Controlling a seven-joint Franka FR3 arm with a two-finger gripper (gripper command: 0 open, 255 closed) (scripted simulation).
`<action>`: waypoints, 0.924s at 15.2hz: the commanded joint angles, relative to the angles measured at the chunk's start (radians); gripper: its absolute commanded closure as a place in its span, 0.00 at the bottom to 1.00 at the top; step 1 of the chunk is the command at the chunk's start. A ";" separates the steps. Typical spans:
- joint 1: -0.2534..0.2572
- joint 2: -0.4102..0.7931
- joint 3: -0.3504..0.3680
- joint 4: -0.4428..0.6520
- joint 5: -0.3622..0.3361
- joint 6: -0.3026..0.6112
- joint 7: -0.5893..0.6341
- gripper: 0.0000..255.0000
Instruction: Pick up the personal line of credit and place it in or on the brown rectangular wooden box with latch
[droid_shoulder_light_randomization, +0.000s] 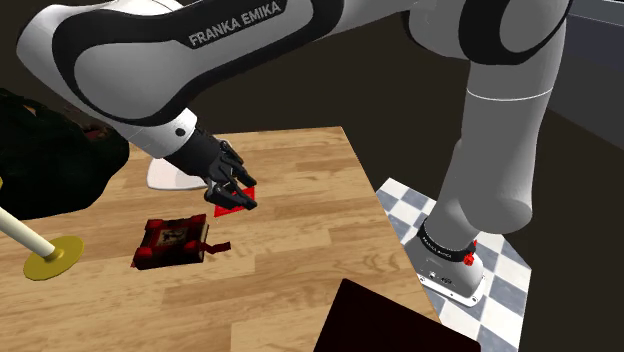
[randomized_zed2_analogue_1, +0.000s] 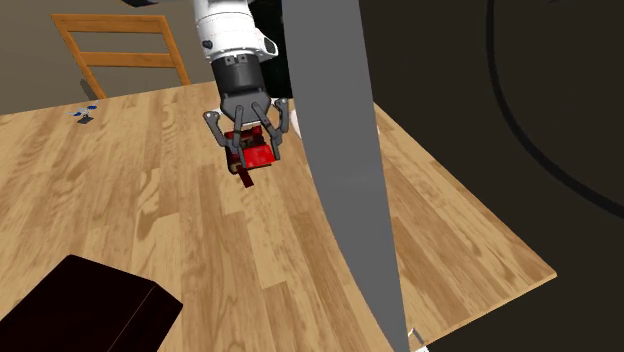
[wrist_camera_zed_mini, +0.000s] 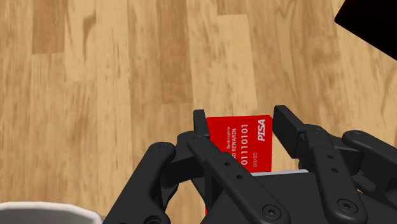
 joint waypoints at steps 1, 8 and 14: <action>0.000 -0.008 0.001 0.019 0.003 -0.027 -0.003 1.00; 0.005 -0.013 0.004 0.099 0.005 -0.111 -0.007 1.00; 0.022 -0.188 0.045 -0.116 0.113 -0.053 0.055 1.00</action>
